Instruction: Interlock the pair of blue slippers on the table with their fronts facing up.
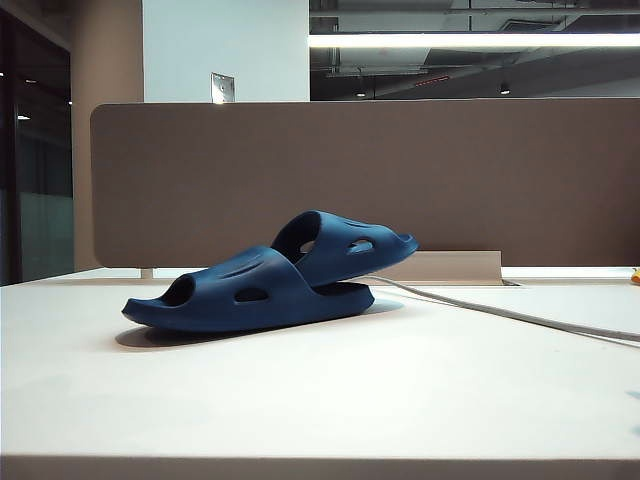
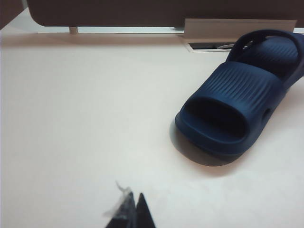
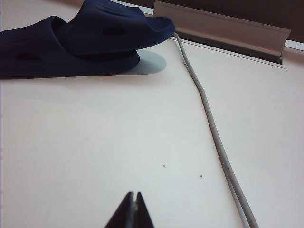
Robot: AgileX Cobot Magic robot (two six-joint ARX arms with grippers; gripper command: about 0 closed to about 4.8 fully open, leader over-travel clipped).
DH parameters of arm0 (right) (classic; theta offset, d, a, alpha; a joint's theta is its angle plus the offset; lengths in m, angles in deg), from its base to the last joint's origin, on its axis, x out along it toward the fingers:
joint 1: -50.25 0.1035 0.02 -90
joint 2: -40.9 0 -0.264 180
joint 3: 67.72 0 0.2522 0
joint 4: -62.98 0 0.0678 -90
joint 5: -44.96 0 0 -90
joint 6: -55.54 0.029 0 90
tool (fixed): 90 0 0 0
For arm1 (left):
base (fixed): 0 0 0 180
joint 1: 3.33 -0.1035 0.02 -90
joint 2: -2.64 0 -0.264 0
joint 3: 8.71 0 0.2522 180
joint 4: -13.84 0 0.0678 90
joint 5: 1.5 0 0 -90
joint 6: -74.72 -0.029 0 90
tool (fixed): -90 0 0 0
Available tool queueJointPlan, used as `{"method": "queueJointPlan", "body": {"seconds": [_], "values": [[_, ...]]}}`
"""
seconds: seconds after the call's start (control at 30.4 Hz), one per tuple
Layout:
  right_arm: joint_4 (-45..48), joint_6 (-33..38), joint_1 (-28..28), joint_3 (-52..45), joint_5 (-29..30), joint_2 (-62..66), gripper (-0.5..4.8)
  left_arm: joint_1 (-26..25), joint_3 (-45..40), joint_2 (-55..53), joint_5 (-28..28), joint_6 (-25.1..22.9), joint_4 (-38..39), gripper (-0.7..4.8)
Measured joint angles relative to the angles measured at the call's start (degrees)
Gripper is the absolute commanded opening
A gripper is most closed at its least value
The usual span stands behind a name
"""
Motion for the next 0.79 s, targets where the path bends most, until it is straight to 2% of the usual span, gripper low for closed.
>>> {"method": "queueJointPlan", "body": {"seconds": [0.62, 0.79], "values": [[0.02, -0.02, -0.04, 0.0, 0.0, 0.0, -0.01, 0.0, 0.0, 0.0, -0.11, 3.37, -0.02, -0.05], [0.02, -0.02, -2.47, 0.0, 0.0, 0.0, -0.01, 0.0, 0.0, 0.0, -0.11, 3.39, -0.02, -0.05]]}}
